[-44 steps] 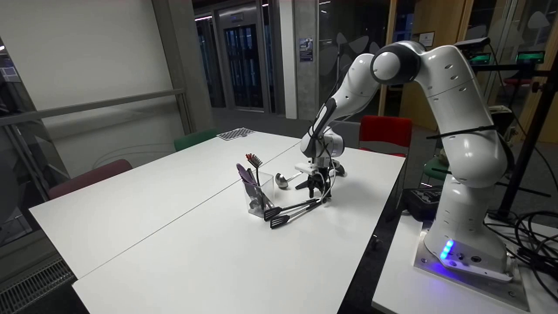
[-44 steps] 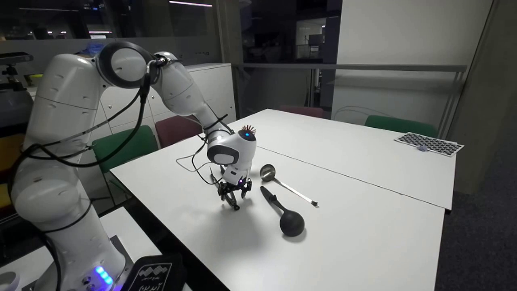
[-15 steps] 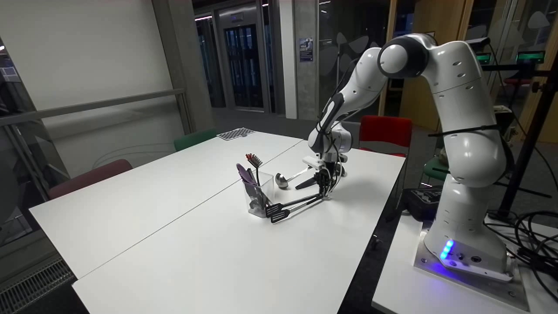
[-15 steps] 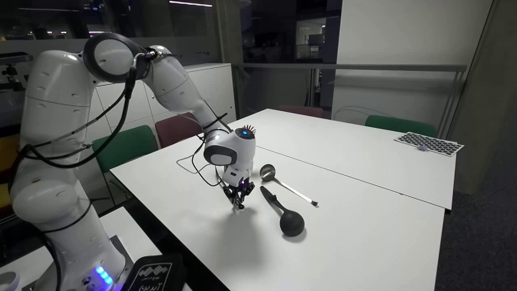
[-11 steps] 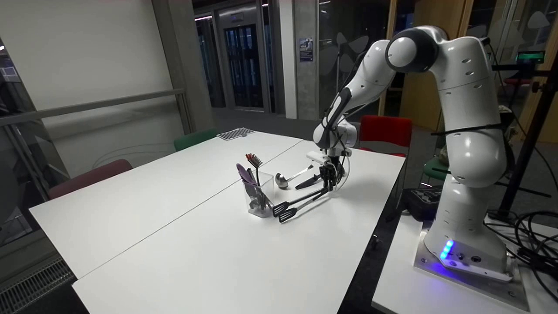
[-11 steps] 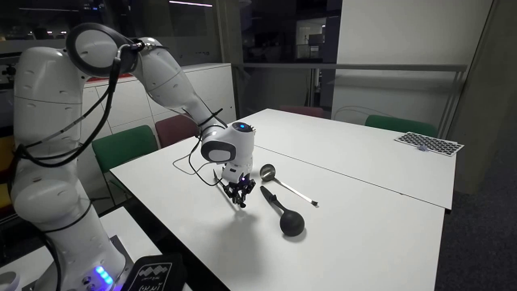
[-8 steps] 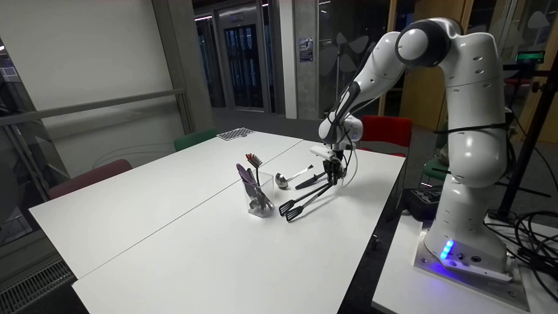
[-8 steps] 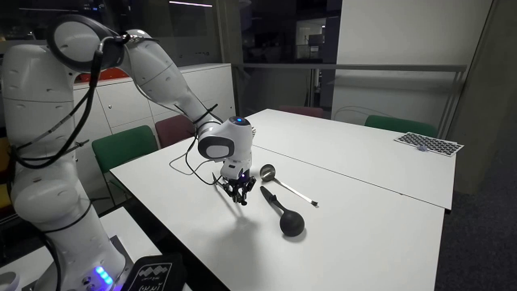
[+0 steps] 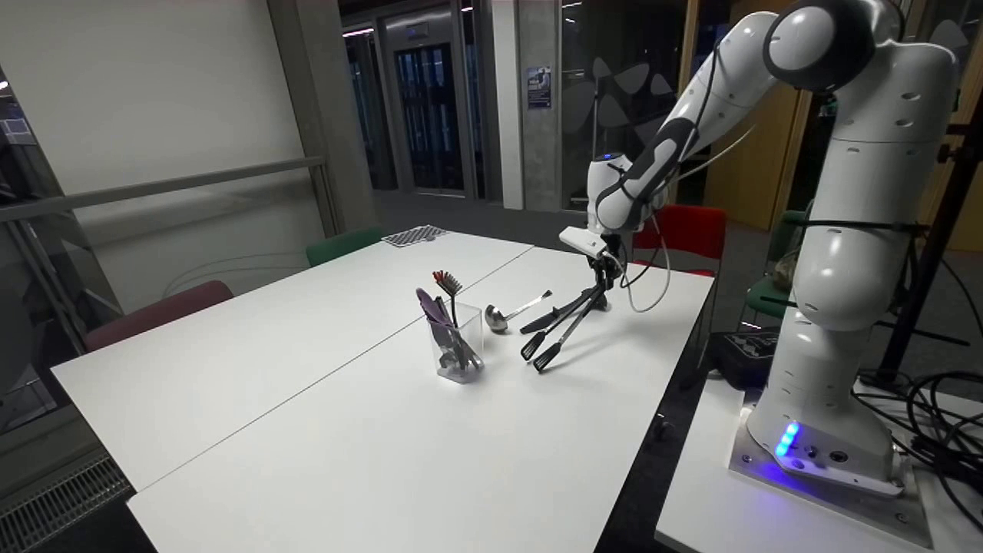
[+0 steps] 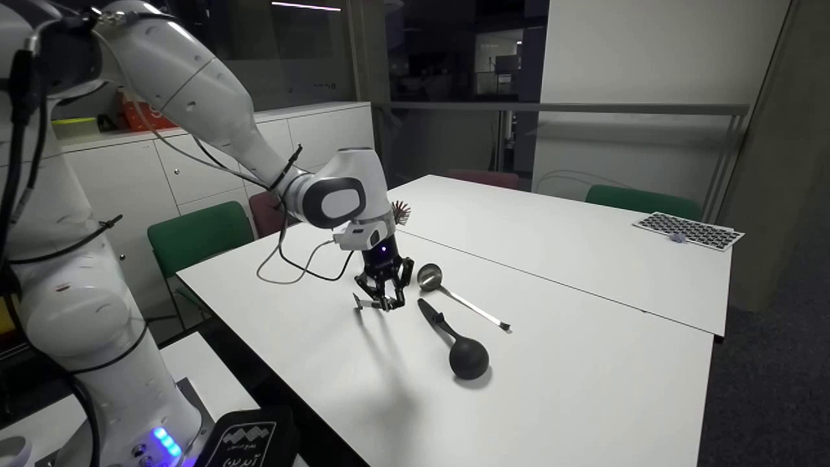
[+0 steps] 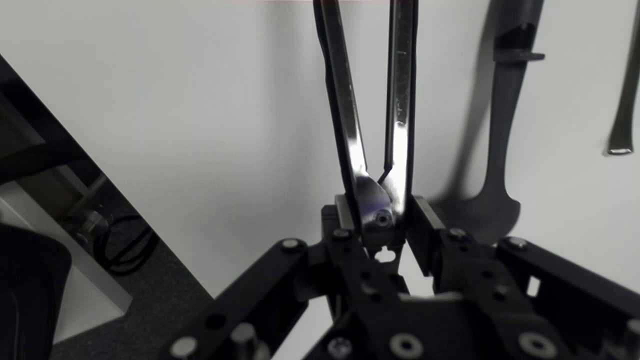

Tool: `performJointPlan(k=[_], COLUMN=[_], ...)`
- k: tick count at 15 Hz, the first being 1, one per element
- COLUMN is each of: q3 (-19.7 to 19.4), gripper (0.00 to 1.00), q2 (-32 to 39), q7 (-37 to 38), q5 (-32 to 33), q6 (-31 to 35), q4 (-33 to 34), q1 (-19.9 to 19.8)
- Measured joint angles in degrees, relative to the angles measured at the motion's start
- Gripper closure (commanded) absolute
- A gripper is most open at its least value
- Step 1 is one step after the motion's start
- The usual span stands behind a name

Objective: Put the black tongs in the cutlery holder.

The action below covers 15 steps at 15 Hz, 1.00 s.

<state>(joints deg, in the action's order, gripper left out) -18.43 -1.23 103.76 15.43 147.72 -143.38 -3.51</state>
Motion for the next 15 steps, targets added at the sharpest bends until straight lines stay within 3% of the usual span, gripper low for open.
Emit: performJointPlan(k=[2, 5, 9, 15], q3=[2.0, 7.0, 13.1, 19.1], gripper=[0.92, 0.92, 0.92, 0.92], q2=[-4.9, -11.9, -19.1, -25.2], q7=[5.8, 10.8, 12.1, 13.3], q5=[7.9, 14.0, 15.1, 16.1], q6=[-3.6, -10.1, -16.9, -23.1], q4=[-0.2, -0.2, -0.2, 0.5], q1=[-1.6, -4.4, -6.4, -7.9])
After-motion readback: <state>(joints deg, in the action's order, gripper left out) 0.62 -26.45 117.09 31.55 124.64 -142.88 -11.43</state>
